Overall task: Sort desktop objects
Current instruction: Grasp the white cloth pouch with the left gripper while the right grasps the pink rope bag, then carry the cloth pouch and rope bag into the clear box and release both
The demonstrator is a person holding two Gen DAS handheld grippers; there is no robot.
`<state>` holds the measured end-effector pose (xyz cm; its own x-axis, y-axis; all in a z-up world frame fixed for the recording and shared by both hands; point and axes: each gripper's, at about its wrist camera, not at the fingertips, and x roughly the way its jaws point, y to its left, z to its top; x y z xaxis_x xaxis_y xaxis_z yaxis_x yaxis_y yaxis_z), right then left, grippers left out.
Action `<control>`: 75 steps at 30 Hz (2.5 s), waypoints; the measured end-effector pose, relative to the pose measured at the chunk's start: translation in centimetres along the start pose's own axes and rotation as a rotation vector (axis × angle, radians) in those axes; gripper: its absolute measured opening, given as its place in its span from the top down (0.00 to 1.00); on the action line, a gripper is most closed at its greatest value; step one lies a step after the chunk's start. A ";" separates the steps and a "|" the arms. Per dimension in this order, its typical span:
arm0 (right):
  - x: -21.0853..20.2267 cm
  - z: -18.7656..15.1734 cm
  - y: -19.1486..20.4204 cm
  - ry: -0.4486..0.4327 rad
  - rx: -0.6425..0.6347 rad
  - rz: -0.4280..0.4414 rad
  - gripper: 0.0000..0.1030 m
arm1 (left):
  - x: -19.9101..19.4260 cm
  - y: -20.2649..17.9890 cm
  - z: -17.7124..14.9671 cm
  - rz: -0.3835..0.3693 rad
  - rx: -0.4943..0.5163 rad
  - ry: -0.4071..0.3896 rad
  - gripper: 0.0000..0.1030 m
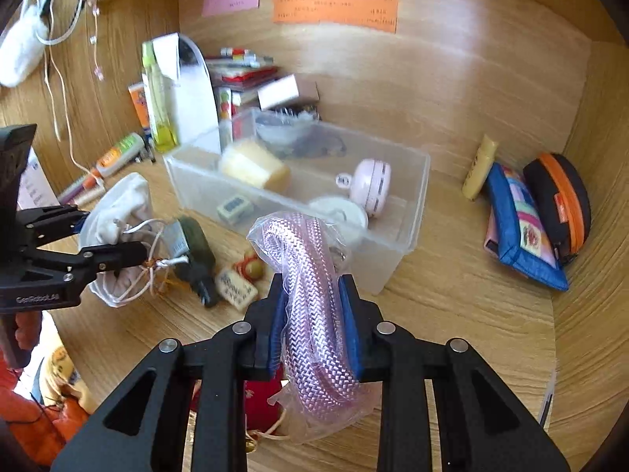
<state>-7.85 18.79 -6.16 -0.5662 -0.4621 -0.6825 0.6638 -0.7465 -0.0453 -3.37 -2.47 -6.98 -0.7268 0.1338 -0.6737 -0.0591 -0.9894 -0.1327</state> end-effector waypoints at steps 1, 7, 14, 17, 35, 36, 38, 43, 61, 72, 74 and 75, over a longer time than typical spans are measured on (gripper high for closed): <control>-0.4 0.3 0.0 -0.016 0.002 0.003 0.79 | -0.2 0.0 0.3 0.003 -0.001 -0.009 0.51; -1.6 1.5 -0.1 -0.076 0.019 0.020 0.82 | -1.4 0.6 2.1 0.007 -0.012 -0.074 0.51; -2.0 2.5 0.0 -0.112 0.016 0.026 0.82 | -2.3 0.7 3.8 0.008 -0.003 -0.133 0.51; -2.5 3.1 -0.1 -0.138 0.017 0.027 0.82 | -2.9 0.5 4.7 0.006 0.001 -0.164 0.51; 0.0 8.4 -2.8 -0.226 0.108 0.048 0.82 | -1.4 0.1 10.5 0.003 0.033 -0.216 0.51; 0.6 8.7 -2.8 -0.222 0.114 0.056 0.82 | -1.2 0.2 10.7 0.005 0.032 -0.214 0.51; 1.6 9.1 -2.6 -0.213 0.119 0.068 0.82 | -0.3 0.3 11.2 0.008 0.032 -0.204 0.51; 4.2 9.9 -2.5 -0.184 0.149 0.113 0.82 | 2.2 0.5 12.1 0.011 0.033 -0.168 0.51; 10.2 9.6 -3.1 -0.072 0.167 0.129 0.92 | 10.8 0.8 12.8 0.038 0.059 -0.024 0.51; 10.9 9.3 -2.2 -0.056 0.129 0.120 0.90 | 10.2 0.1 12.4 0.051 0.095 -0.039 0.41; 11.0 9.3 -2.3 -0.052 0.130 0.119 0.89 | 9.7 0.2 12.3 0.049 0.095 -0.044 0.41; 11.0 9.3 -2.4 -0.050 0.136 0.117 0.87 | 9.6 0.3 12.3 0.048 0.091 -0.045 0.40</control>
<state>-20.23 11.05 -6.74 -0.5146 -0.5703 -0.6402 0.6562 -0.7426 0.1341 -18.79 -2.15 -4.53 -0.7601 0.0856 -0.6441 -0.0843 -0.9959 -0.0329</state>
